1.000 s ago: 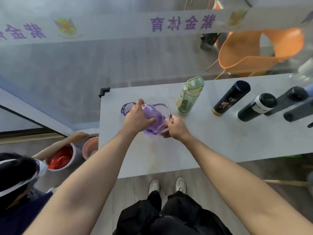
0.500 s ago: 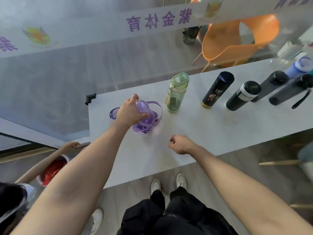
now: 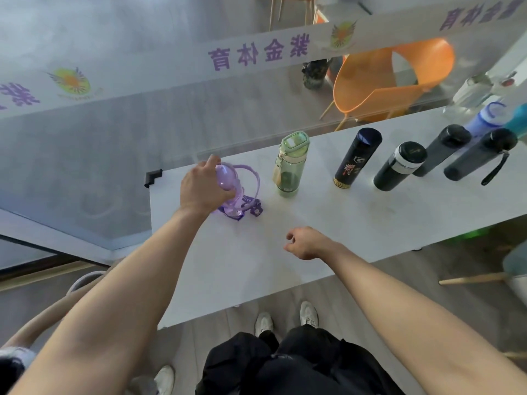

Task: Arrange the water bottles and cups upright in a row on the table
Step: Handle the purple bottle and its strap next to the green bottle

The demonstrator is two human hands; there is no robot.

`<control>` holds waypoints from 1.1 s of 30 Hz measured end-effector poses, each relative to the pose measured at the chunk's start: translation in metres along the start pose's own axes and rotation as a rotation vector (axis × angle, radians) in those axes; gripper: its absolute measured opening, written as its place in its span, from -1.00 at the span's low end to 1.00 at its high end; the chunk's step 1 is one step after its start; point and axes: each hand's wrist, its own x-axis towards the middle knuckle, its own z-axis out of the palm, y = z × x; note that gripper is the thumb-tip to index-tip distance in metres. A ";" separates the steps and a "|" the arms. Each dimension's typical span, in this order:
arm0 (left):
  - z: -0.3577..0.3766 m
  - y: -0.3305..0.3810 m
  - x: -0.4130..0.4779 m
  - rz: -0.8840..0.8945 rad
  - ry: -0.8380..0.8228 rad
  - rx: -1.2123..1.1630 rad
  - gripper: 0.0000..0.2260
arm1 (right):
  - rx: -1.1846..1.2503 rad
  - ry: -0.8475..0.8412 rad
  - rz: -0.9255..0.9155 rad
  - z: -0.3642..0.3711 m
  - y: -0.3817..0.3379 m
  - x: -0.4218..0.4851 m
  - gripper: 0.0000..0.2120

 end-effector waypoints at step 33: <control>-0.042 -0.067 -0.043 -0.093 -0.009 -0.168 -0.31 | 0.981 0.006 -0.193 -0.082 -0.142 0.008 -0.65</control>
